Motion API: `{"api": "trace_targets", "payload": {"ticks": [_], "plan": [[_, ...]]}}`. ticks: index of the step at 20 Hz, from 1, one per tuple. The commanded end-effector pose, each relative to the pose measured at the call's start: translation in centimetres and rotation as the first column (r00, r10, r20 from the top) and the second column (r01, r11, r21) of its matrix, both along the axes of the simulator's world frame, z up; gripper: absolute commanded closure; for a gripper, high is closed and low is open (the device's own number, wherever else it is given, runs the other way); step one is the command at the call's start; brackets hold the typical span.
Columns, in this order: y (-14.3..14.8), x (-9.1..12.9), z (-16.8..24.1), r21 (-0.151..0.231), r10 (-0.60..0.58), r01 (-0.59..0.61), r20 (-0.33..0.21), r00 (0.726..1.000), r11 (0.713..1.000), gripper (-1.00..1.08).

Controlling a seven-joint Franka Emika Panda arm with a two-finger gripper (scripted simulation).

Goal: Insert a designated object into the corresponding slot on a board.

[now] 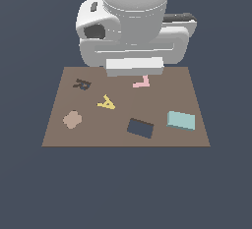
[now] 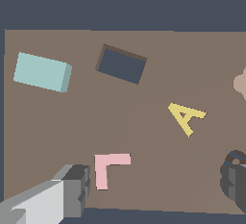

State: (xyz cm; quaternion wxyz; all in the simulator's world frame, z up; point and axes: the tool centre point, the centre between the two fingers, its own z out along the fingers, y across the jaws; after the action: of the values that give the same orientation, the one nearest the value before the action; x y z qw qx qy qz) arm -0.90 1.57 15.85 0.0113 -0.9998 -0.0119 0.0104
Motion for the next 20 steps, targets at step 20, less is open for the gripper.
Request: {"api": "trace_targets", "payload": {"ticks": [20], "plan": [[2.0, 3.5, -2.5, -0.001, 0.291, -0.291, 0.007, 0.957, 0.957, -0.92]]}}
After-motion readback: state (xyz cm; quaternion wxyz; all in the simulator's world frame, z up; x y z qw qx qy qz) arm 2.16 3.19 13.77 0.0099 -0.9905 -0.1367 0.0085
